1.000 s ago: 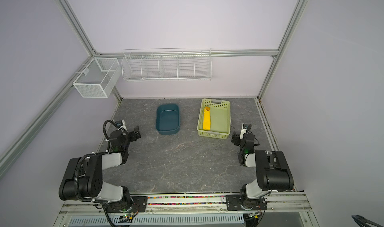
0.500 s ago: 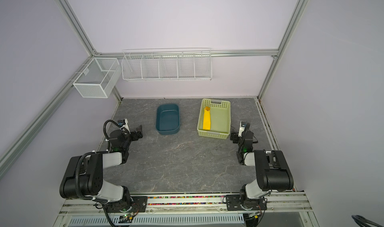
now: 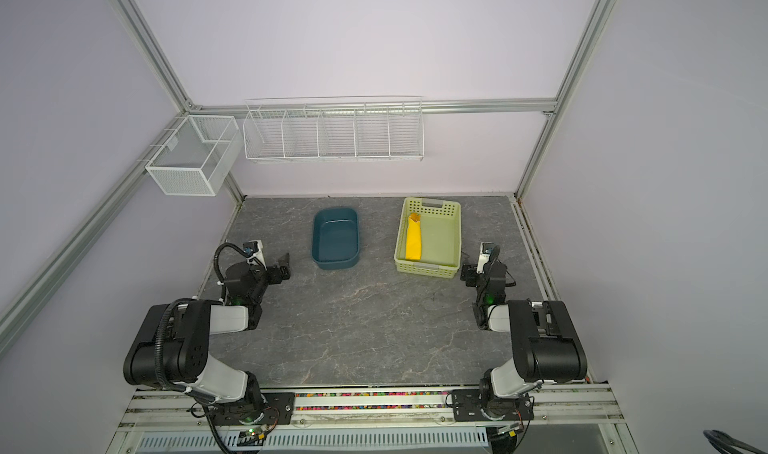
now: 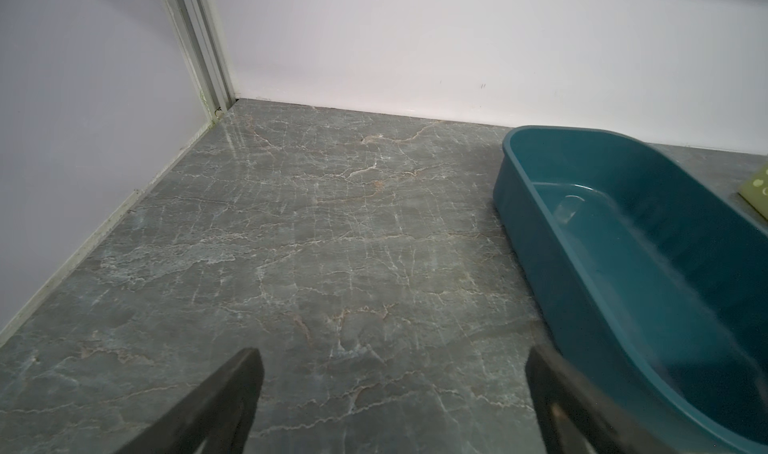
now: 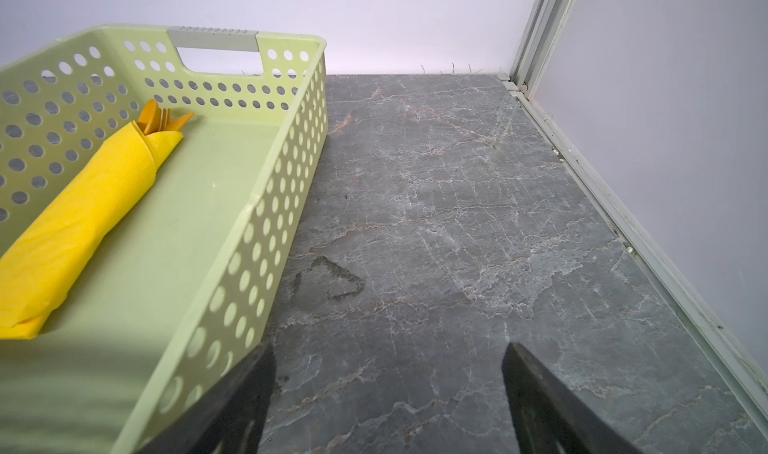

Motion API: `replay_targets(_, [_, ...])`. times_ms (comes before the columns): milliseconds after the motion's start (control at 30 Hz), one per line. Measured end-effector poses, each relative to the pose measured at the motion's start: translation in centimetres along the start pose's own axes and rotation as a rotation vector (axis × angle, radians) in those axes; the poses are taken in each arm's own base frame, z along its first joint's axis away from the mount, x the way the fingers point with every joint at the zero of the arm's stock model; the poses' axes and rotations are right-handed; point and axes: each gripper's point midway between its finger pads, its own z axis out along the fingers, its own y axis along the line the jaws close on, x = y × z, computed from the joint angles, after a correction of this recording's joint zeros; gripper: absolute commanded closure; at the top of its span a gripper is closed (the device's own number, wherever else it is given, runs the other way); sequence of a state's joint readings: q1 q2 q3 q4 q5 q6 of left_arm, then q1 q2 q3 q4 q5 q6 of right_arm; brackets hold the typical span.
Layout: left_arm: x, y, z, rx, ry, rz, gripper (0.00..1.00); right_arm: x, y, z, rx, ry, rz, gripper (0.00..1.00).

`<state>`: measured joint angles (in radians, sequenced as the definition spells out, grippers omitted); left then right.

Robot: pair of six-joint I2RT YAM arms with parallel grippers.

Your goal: Place the utensils on the paper napkin and roll it up

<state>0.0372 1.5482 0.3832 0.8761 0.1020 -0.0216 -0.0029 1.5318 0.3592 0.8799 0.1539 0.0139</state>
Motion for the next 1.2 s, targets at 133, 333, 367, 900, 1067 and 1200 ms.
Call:
replay_targets(133, [-0.05,0.0,0.0,0.0,-0.002,0.005,0.01,0.0,0.0,0.0,0.0,0.0,0.0,0.12])
replay_targets(333, [-0.06,-0.01,0.0,0.0,-0.002,0.008,0.01,-0.01,-0.05,0.0,0.003,0.0,0.0,0.12])
replay_targets(367, [-0.06,-0.01,0.0,0.0,-0.002,0.008,0.01,0.0,-0.05,0.0,0.003,0.0,0.0,0.12])
replay_targets(900, [-0.06,-0.01,0.0,0.0,-0.002,0.009,0.01,0.0,-0.05,0.0,0.003,0.0,0.0,0.12])
replay_targets(1067, [-0.05,-0.01,0.0,0.0,-0.002,0.009,0.01,0.0,0.12,-0.01,-0.001,0.0,-0.008,0.12])
replay_targets(1200, [-0.06,-0.01,0.0,0.0,-0.002,0.009,0.01,-0.02,0.56,-0.03,-0.012,-0.001,-0.021,0.12])
